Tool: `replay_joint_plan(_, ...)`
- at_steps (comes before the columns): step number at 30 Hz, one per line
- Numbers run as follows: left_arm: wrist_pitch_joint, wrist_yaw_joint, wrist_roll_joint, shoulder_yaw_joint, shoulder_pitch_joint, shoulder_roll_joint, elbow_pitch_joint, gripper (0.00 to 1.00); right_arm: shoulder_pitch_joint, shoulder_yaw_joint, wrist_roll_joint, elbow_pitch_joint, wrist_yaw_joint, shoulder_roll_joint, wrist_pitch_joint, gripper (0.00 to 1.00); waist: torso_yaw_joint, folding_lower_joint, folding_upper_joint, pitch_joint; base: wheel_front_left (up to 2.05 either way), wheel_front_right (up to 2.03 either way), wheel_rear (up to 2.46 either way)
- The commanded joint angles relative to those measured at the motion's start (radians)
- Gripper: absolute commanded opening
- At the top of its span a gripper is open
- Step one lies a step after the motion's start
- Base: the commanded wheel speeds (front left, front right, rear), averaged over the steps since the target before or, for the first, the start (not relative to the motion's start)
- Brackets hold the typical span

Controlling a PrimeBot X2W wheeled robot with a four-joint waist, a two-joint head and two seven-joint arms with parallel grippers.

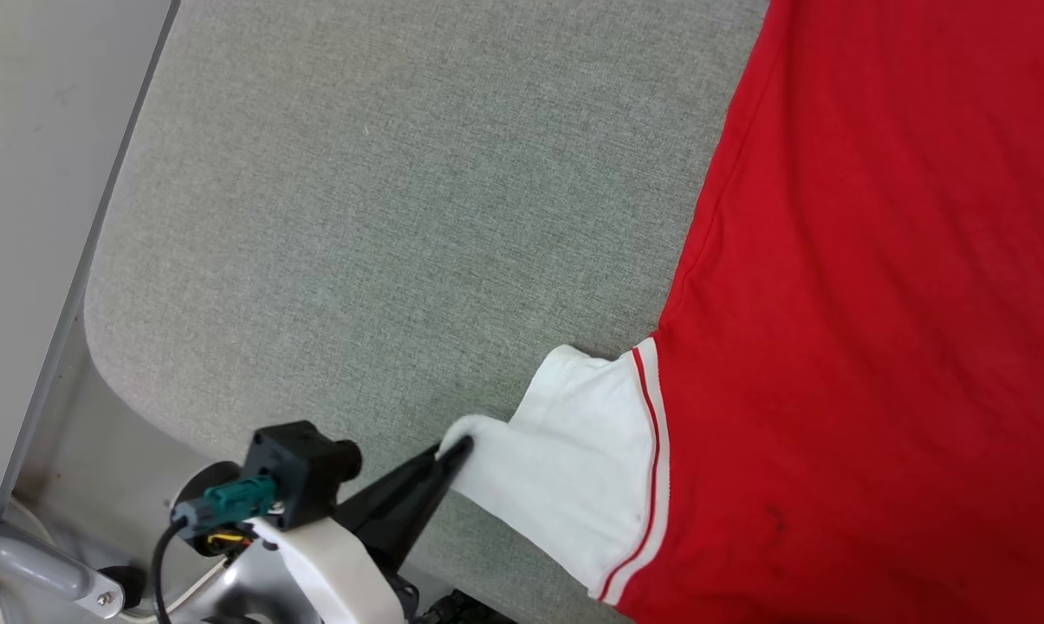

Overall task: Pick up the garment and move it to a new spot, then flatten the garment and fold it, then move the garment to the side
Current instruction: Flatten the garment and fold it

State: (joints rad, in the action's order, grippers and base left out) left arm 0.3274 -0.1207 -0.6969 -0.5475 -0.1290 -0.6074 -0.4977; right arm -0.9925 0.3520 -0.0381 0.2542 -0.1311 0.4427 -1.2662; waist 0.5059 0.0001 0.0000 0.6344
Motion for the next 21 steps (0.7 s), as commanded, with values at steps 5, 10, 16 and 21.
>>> replay_joint_plan(5,-0.013,-0.004,0.007,0.014,-0.002,-0.010,0.011,0.00,0.058,-0.018,0.002,0.029,0.001,-0.003,-0.003,0.00,-0.006,-0.0001,0.0000,-0.004,0.00,0.00,0.00)
replay_joint_plan(10,-0.011,-0.012,0.007,0.019,0.003,-0.018,0.021,0.00,0.101,-0.030,-0.015,0.043,0.001,-0.002,0.024,0.00,-0.034,-0.0001,0.0000,-0.052,0.00,0.00,0.00)
replay_joint_plan(16,-0.011,-0.031,-0.010,0.036,0.033,-0.033,0.048,0.00,0.204,-0.059,-0.055,0.078,0.001,-0.014,0.068,0.00,-0.103,-0.0001,0.0000,-0.167,0.00,0.00,0.00)
replay_joint_plan(21,-0.002,-0.056,-0.013,0.056,0.071,-0.062,0.072,0.00,0.319,-0.096,-0.096,0.093,0.001,-0.020,0.098,0.00,-0.166,-0.0001,0.0000,-0.273,0.00,0.00,0.00)
